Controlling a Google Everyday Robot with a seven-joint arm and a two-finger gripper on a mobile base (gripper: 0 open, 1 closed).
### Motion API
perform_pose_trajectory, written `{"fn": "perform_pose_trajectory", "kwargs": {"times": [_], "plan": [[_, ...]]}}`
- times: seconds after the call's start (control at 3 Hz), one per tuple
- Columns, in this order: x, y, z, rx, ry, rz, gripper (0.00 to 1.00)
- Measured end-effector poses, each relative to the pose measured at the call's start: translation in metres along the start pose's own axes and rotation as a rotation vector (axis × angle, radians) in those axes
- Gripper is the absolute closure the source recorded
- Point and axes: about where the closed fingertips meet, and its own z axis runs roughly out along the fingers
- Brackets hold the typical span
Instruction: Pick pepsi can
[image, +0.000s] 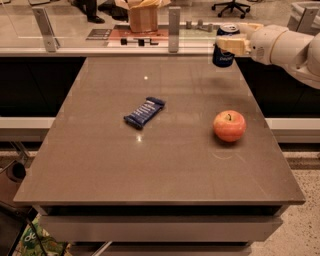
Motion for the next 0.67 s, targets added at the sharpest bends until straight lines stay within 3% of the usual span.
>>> {"fn": "perform_pose_trajectory", "kwargs": {"times": [0.33,0.67], "plan": [[-0.0245,-0.004,-0.0053,0.016,0.004,-0.049,1.0],[-0.0245,-0.0039,-0.0052,0.016,0.004,-0.049,1.0]]}}
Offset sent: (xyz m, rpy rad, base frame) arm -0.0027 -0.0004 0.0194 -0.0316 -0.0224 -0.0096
